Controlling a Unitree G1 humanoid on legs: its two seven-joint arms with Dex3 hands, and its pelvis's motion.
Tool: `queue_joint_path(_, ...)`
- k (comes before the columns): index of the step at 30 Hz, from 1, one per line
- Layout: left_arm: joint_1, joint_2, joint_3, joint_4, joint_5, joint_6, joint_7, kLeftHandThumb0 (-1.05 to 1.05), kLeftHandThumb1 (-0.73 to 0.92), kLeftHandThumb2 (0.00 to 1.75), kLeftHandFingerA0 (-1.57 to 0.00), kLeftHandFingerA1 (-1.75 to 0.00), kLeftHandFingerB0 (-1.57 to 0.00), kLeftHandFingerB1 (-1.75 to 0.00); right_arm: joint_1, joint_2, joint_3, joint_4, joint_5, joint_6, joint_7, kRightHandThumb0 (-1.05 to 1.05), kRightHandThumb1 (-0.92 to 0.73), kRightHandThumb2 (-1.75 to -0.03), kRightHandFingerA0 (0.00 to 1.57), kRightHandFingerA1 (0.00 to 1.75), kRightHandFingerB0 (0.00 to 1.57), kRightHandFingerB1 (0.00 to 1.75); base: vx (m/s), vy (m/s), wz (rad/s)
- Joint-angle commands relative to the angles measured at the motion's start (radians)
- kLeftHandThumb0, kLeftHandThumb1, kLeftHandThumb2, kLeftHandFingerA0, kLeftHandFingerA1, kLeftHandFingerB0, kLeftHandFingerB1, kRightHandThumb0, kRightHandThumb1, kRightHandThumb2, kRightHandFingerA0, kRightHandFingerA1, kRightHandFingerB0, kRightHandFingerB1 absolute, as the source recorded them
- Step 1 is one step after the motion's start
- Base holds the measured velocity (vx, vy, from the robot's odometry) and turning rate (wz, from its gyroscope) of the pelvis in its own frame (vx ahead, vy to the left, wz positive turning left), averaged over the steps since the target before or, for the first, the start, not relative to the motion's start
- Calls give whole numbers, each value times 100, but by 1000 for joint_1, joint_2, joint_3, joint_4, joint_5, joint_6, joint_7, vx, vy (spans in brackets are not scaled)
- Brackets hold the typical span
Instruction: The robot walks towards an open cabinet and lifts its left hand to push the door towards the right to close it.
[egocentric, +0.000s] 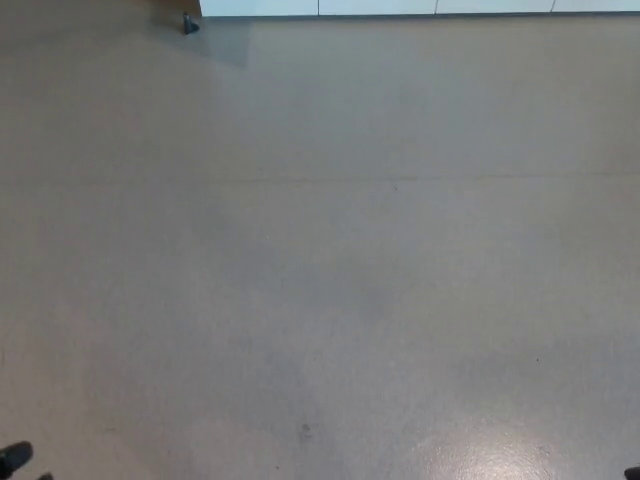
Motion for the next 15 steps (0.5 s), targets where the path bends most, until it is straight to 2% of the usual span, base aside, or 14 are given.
queue_joint_path(1,3,1,15,9,-46,-46,-45,-17,63,58,-62,-47,-43,-40,2,-25,-4,15,-10,-81,-43,-36,-63,-58,74,48,60,43,0,0,0)
queue_joint_path(6,34,0,10,20,-37,-63,-29,-17,64,58,-65,-48,-45,-41,34,-25,2,21,-13,-91,-50,-36,-64,-59,70,47,59,43,0,0,0)
queue_joint_path(11,57,-2,12,16,-45,-64,-31,-15,64,58,-65,-48,-44,-41,45,-23,10,44,-16,-111,-57,-37,-62,-59,78,50,61,43,9,-30,9)
queue_joint_path(12,58,-2,10,13,-43,-65,-31,-14,63,58,-65,-48,-44,-41,39,-23,13,53,-17,-121,-59,-36,-62,-58,79,51,62,44,-94,-67,71)
queue_joint_path(15,60,0,4,10,-43,-66,-43,-16,65,59,-62,-47,-43,-40,31,-25,18,63,-17,-125,-59,-36,-63,-59,75,49,61,44,-72,-34,-3)
